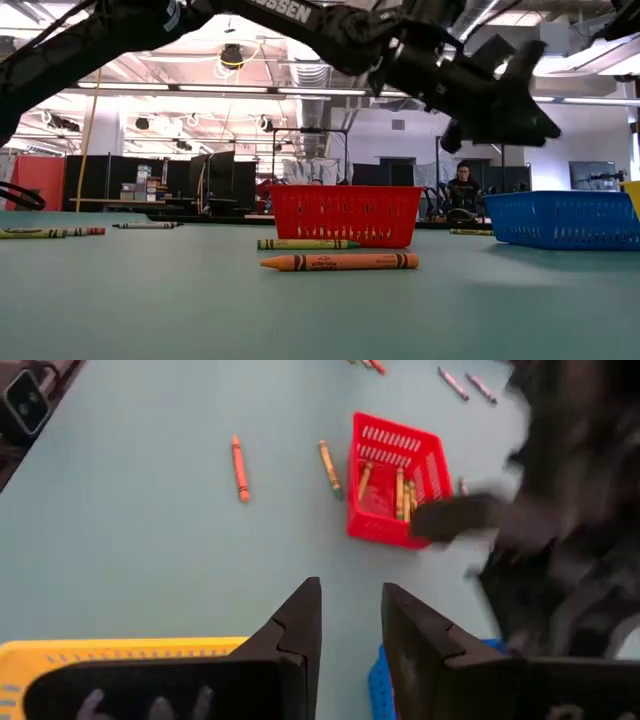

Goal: Sort crayons
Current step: Put the black crayon into the yellow basket

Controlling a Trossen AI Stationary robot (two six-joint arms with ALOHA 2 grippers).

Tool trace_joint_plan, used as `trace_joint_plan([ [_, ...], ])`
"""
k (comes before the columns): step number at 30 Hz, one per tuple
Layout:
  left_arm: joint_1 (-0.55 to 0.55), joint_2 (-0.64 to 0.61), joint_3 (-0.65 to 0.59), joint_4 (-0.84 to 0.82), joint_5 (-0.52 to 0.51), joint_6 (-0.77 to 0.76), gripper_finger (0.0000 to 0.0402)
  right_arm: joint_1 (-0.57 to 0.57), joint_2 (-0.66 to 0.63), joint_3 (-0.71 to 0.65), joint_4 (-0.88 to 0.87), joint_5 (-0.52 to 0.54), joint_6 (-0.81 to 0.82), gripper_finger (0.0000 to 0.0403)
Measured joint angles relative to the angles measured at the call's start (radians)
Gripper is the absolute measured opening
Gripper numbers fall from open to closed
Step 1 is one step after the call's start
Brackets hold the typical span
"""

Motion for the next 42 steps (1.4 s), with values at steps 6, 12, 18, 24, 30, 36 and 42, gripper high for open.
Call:
trace_joint_plan([
  [6, 0.050, -0.171, 0.000, -0.503, -0.032, 0.089, 0.0126, -0.038, 0.000, 0.000, -0.003, -0.003, 0.003, 0.0101],
  [12, 0.062, -0.360, -0.003, -1.050, -0.322, 0.192, 0.0121, -0.156, 0.000, 0.000, 0.011, 0.005, -0.038, 0.0101],
  [18, 0.109, -0.553, -0.128, -1.142, -0.444, 0.262, 0.0117, -0.363, 0.000, 0.000, 0.114, -0.032, -0.150, 0.0101],
  [24, 0.205, -0.821, -0.404, -1.078, -0.366, 0.258, 0.0117, -0.583, 0.007, 0.000, 0.322, -0.286, -0.379, 0.0101],
  [30, 0.274, -1.127, -0.826, -0.847, -0.349, 0.215, 0.0117, -0.740, 0.067, 0.000, 0.497, -0.523, -0.528, 0.0101],
  [36, 0.289, -1.346, -1.148, -0.808, -0.343, 0.078, 0.0117, -0.795, 0.153, 0.000, 0.552, -0.576, -0.538, 0.0101],
  [42, 0.289, -1.432, -1.346, -0.801, -0.328, -0.047, 0.0117, -0.816, 0.247, 0.000, 0.650, -0.581, -0.556, 0.0101],
])
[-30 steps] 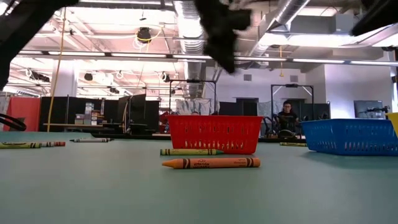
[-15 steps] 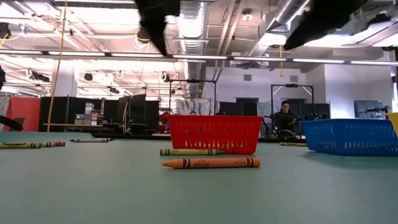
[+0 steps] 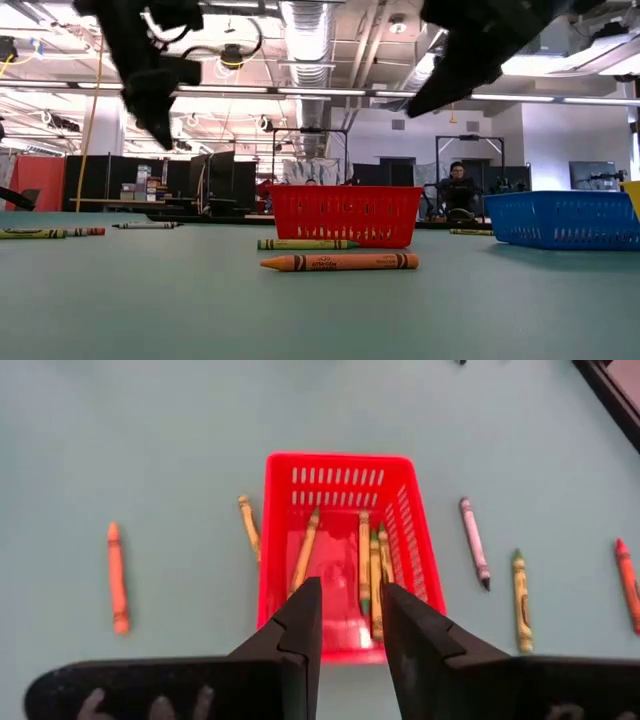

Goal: Sort crayons
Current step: Put the black crayon into the yellow basket

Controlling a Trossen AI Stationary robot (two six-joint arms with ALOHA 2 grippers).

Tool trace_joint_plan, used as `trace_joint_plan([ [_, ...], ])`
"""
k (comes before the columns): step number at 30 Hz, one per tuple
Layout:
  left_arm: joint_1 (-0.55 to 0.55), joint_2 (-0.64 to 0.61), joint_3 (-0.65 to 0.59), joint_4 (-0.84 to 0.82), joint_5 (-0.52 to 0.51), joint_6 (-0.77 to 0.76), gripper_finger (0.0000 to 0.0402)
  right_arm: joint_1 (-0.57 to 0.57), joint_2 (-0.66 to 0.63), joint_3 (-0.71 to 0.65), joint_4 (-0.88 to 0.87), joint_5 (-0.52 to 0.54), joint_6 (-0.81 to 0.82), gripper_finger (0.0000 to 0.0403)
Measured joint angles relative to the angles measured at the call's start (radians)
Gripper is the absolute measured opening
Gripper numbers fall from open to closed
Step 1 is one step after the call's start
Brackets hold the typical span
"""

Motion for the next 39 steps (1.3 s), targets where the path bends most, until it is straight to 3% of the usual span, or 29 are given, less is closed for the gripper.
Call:
trace_joint_plan([
  [4, 0.016, 0.026, -0.092, 0.045, -0.123, -0.006, 0.0117, -0.019, 0.036, 0.000, 0.060, -0.053, -0.023, 0.0101],
  [9, 0.139, 0.167, -0.144, 0.176, -0.019, 0.115, 0.0117, -0.029, 0.048, 0.000, 0.074, -0.132, -0.025, 0.0101],
  [20, 0.476, 0.437, 0.050, 0.254, -0.010, 0.275, 0.0117, 0.010, 0.048, 0.000, 0.036, -0.132, -0.018, 0.0101],
  [25, 0.601, 0.561, 0.094, 0.220, 0.072, 0.289, 0.0117, 0.026, 0.048, 0.000, -0.007, -0.132, -0.017, 0.0101],
  [29, 0.617, 0.623, 0.118, 0.230, 0.142, 0.333, 0.0115, 0.032, 0.048, 0.000, -0.026, -0.132, -0.017, 0.0101],
  [39, 0.583, 0.663, 0.142, 0.214, 0.132, 0.379, 0.0075, 0.031, 0.048, 0.000, -0.044, -0.131, -0.025, 0.0101],
])
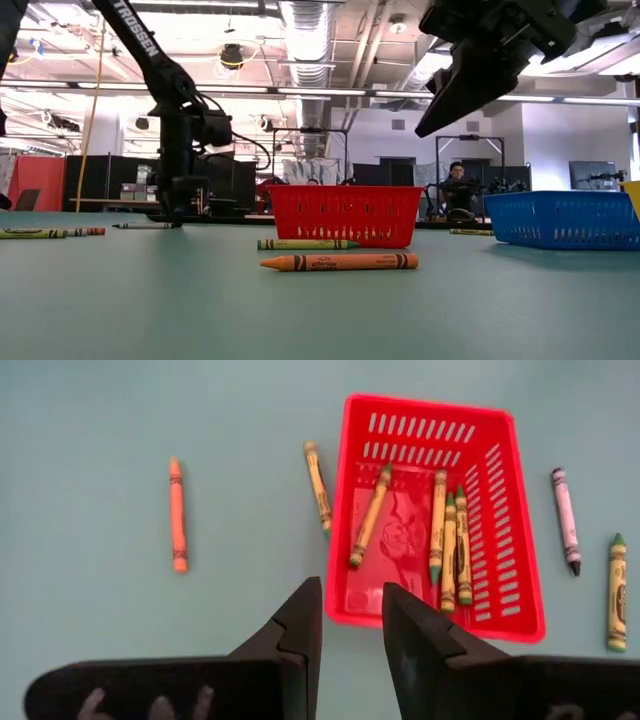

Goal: Sort crayons
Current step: Put the black crayon into the yellow basket

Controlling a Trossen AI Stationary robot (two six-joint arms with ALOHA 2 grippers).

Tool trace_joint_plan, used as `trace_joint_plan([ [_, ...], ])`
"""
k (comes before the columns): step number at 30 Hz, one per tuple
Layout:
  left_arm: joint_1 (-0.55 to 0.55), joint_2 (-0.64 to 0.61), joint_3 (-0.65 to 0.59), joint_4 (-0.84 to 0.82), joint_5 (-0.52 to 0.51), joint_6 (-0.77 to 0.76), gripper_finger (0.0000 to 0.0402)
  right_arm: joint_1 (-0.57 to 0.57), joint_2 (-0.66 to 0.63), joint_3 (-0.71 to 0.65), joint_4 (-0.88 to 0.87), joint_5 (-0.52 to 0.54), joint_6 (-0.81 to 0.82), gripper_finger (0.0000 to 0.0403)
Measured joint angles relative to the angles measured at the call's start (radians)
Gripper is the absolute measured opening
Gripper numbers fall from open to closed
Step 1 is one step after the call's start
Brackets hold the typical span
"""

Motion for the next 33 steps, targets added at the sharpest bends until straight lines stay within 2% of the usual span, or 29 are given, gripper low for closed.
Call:
trace_joint_plan([
  [6, -0.003, 0.000, -0.008, -0.011, 0.000, 0.001, 0.0012, -0.002, 0.000, 0.000, -0.006, 0.000, -0.001, 0.0101],
  [12, -0.013, -0.007, 0.012, -0.006, 0.046, -0.010, 0.0010, 0.003, 0.000, 0.000, -0.009, 0.000, 0.006, 0.0101],
  [15, -0.038, -0.031, 0.040, -0.009, 0.107, -0.018, 0.0010, 0.017, 0.000, 0.000, -0.017, 0.000, 0.008, 0.0101],
  [20, -0.105, -0.109, 0.071, 0.057, 0.283, -0.033, 0.0011, 0.051, 0.000, 0.000, -0.022, 0.000, 0.011, 0.0101],
  [24, -0.207, -0.183, 0.068, 0.199, 0.475, -0.113, 0.0011, 0.076, -0.010, 0.000, -0.031, 0.000, 0.038, 0.0101],
  [28, -0.363, -0.218, 0.017, 0.486, 0.632, -0.220, 0.0011, 0.099, -0.028, 0.000, -0.042, 0.002, 0.079, 0.0101],
  [31, -0.513, -0.216, -0.047, 0.787, 0.658, -0.252, 0.0011, 0.118, -0.034, 0.000, -0.013, 0.037, 0.068, 0.0101],
  [33, -0.607, -0.203, -0.093, 1.031, 0.657, -0.271, 0.0011, 0.136, -0.034, 0.000, 0.035, 0.129, 0.032, 0.0101],
])
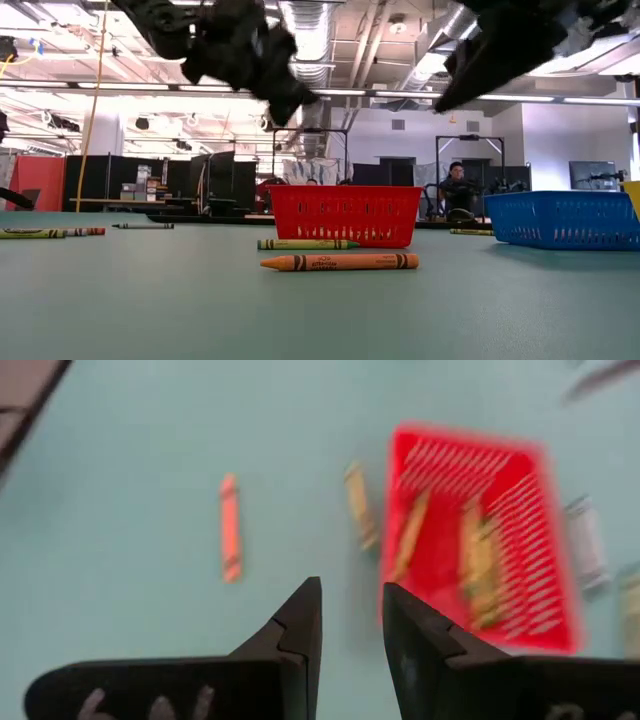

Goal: Sort crayons
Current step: Put the black crayon into the yellow basket

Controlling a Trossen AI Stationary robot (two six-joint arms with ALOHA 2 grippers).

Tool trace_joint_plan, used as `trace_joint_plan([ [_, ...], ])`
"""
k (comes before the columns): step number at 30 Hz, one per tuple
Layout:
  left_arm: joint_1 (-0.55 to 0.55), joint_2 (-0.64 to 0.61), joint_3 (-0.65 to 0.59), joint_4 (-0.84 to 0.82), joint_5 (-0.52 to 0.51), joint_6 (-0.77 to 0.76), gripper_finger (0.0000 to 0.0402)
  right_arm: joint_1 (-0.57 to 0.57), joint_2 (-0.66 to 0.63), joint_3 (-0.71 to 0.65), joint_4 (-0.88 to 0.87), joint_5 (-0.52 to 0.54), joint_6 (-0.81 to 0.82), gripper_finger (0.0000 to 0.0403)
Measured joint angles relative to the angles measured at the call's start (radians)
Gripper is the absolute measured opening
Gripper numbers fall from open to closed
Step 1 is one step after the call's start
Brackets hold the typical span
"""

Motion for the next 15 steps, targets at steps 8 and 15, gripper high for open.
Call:
trace_joint_plan([
  [8, -0.219, 0.008, -0.151, 0.752, -0.080, -0.063, 0.0011, 0.063, -0.003, 0.000, 0.201, 0.170, -0.151, 0.0101],
  [15, -0.288, 0.009, -0.184, 0.757, -0.151, -0.079, 0.0011, -0.026, 0.016, 0.000, 0.457, 0.037, -0.318, 0.0101],
])
